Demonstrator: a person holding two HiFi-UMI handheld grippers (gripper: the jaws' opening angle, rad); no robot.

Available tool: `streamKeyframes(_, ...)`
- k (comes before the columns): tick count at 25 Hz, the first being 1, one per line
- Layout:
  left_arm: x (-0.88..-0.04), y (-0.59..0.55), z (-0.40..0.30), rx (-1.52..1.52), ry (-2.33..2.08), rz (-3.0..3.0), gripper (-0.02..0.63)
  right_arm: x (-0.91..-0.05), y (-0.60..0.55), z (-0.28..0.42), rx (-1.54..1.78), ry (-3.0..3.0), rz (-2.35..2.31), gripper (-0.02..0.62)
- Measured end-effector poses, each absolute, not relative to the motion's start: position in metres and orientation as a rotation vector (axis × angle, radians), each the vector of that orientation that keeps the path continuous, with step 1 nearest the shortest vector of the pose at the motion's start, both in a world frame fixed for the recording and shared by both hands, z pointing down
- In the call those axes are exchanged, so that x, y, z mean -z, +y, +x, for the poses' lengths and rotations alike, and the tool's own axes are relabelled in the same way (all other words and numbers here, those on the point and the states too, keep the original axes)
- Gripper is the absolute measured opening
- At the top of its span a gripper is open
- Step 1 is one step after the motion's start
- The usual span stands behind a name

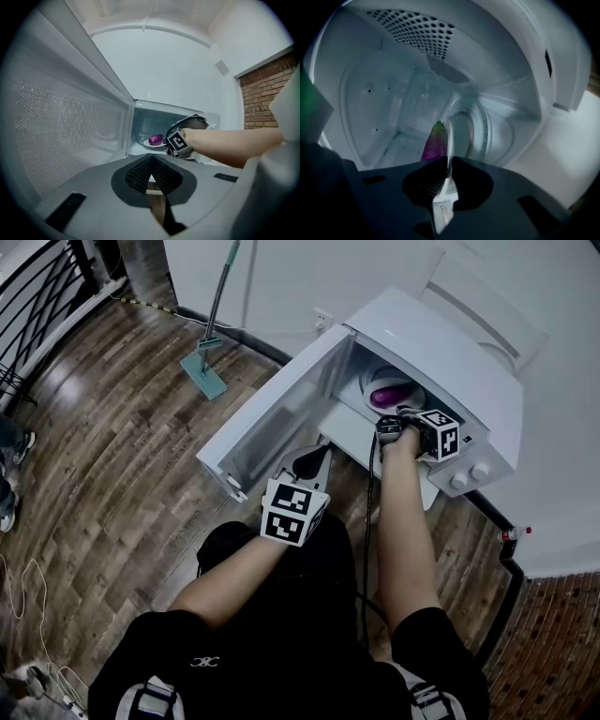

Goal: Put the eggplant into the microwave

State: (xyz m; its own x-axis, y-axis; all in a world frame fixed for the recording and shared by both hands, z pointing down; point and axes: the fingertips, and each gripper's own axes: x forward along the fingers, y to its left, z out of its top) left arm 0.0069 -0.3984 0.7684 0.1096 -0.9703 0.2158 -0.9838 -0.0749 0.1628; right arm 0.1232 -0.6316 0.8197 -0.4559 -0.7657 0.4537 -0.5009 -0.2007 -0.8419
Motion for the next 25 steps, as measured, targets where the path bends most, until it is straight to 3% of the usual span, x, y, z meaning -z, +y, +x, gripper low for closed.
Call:
streamKeyframes(4, -0.770, -0.397, 0.010, -0.083, -1.921, 2.130, -0.009, -0.817, -0.634, 0.127, 1.547, 2.001, -1.721, 0.058)
streamKeyframes(11, -0.767, -0.396, 0.009, -0.067, -1.913, 2.148, -0.009, -0.810, -0.629, 0.130, 0.882, 2.409, -2.258, 0.144)
streamKeyframes(16, -0.767, -0.394, 0.010, -0.067, -1.912, 2.157, -0.009, -0.802, -0.624, 0.126, 0.653, 2.452, -2.256, 0.159)
streamKeyframes(18, -0.767, -0.394, 0.010, -0.067, -1.912, 2.159, -0.009, -0.790, -0.617, 0.131, 0.586, 2.409, -2.212, 0.131)
streamKeyframes(20, -0.766, -0.393, 0.011, -0.067, -1.914, 2.163, -0.009, -0.778, -0.606, 0.136, 0.503, 2.394, -2.163, 0.019)
streamKeyframes(25, -0.755, -0.399, 0.011, -0.035, -1.935, 2.189, -0.009, -0.745, -0.561, 0.134, 0.201, 2.518, -1.916, 0.014)
